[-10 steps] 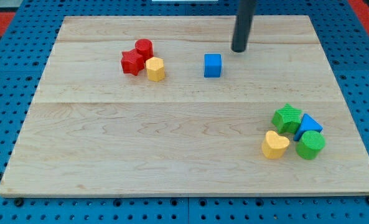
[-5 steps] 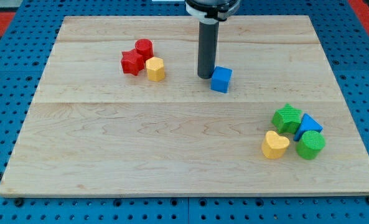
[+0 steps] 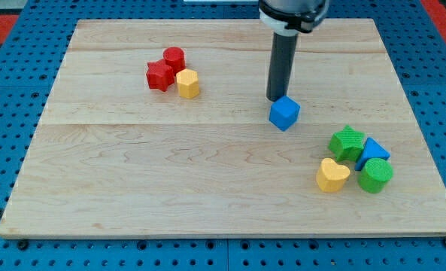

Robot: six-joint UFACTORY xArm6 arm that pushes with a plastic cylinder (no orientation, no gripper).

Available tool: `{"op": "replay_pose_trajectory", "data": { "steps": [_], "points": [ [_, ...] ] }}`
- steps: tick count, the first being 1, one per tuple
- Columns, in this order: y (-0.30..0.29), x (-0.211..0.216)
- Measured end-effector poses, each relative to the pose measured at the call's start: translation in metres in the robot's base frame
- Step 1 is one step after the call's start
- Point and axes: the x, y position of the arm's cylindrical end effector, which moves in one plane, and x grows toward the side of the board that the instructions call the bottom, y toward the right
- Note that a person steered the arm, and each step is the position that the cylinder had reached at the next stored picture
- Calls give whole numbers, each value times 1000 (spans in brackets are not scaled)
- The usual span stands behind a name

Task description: Drag the blue cube into the yellow heart

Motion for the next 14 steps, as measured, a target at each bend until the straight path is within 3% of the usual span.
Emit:
{"op": "replay_pose_trajectory", "data": {
  "steps": [2,4,6,10,12,13,14],
  "points": [
    [5,61],
    [-41,65],
    [-37,96],
    [-27,72],
    [11,110],
    [-3,108],
    [-58,89]
  ]
}}
